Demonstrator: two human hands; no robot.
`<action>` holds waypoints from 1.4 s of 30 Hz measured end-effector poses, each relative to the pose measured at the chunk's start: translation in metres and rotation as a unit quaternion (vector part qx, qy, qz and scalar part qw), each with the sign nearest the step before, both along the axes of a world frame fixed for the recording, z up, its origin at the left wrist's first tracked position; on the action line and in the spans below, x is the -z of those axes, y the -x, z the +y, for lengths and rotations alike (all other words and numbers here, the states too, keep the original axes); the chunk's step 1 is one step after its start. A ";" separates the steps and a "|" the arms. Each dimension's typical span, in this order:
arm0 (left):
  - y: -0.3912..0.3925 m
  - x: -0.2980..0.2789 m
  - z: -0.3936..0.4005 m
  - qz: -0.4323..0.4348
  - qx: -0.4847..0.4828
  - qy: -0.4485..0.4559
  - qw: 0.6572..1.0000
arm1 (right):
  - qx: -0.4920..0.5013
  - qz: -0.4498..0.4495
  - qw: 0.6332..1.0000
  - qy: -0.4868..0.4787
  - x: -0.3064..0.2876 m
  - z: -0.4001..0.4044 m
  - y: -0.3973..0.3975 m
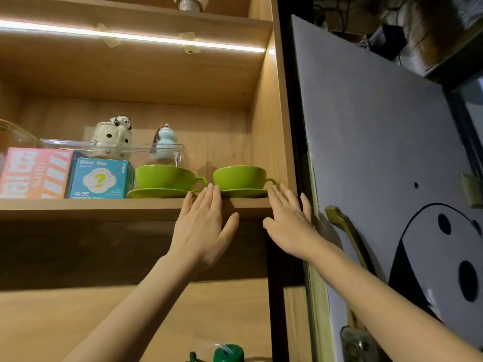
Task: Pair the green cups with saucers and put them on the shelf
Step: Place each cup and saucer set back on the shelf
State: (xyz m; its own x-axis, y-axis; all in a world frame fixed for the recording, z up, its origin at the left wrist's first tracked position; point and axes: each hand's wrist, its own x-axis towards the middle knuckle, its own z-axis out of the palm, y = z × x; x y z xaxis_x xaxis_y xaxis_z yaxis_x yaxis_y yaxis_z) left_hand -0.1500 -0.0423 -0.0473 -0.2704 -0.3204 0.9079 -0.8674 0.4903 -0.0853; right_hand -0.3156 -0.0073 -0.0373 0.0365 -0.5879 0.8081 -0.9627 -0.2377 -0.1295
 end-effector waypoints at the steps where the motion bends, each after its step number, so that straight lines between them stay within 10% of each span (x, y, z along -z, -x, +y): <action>1: 0.000 0.000 -0.002 -0.003 -0.006 0.002 1.000 | -0.002 -0.003 1.000 0.006 0.000 0.000 0.000; 42: -0.001 -0.009 0.000 -0.003 -0.029 -0.024 0.999 | 0.003 -0.013 0.996 0.086 0.003 -0.001 0.000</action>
State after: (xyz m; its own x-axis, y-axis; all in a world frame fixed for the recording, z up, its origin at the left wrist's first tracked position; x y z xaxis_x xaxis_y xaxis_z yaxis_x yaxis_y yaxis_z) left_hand -0.1488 -0.0418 -0.0382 -0.2549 -0.3788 0.8897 -0.8941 0.4427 -0.0677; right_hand -0.3160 -0.0080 -0.0406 0.0104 -0.4414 0.8972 -0.9610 -0.2523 -0.1130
